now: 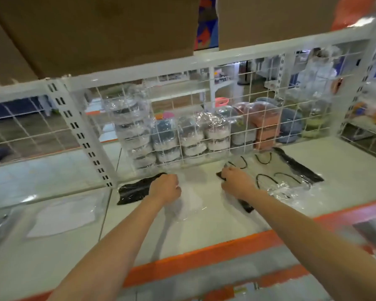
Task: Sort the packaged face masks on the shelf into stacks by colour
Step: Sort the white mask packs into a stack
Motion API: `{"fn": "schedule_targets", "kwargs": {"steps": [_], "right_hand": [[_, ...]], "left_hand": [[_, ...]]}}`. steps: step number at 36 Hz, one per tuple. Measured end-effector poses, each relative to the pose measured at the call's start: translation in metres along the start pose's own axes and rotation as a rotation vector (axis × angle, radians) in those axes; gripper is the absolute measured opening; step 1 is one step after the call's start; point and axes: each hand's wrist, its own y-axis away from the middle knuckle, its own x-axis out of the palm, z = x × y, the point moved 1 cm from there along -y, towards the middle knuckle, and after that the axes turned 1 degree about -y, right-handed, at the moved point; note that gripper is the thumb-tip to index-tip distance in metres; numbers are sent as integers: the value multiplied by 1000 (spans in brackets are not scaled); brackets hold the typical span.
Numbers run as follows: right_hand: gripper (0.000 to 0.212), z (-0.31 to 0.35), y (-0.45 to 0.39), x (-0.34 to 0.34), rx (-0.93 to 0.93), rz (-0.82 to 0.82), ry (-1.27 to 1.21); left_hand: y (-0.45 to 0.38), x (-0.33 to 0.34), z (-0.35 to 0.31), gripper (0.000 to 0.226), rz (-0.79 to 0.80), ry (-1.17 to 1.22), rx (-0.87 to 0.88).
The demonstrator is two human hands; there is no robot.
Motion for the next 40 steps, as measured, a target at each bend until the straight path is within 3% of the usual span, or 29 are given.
{"fn": "schedule_targets", "kwargs": {"steps": [3,7,9,14,17,22,25,28,31,35,37,40], "right_hand": [[49,-42,0,-8,94,-69,68],[72,-90,3,-8,161,63,-6],[69,-104,7,-2,123,106,34],[35,-111,7,-5,53,31,35],[27,-112,5,-11,54,-67,-16],[30,-103,6,-24,-12,-216,-370],[32,-82,14,-36,-194,-120,-546],[33,-74,17,-45,-298,23,-706],[31,-85,12,-48,-267,-54,-762],[37,-120,-4,-41,-44,-155,-457],[49,-144,-6,-30,86,-86,-177],[58,-173,3,-15,162,34,-40]], "left_hand": [[-10,8,-34,24,-62,67,6],[-21,17,-76,23,-119,189,-8],[-25,23,-93,20,-95,291,-57],[-29,36,-126,13,-84,475,-110],[-29,42,-136,12,-63,675,-183],[-31,38,-161,40,62,1133,-284],[-33,30,-175,35,157,1438,-262],[-39,23,-174,28,69,1548,-365],[-40,18,-166,31,-31,1591,-451],[-35,9,-162,29,-65,1677,-390],[-33,9,-161,31,-69,1699,-368],[-31,10,-163,32,-58,1694,-357]]}}
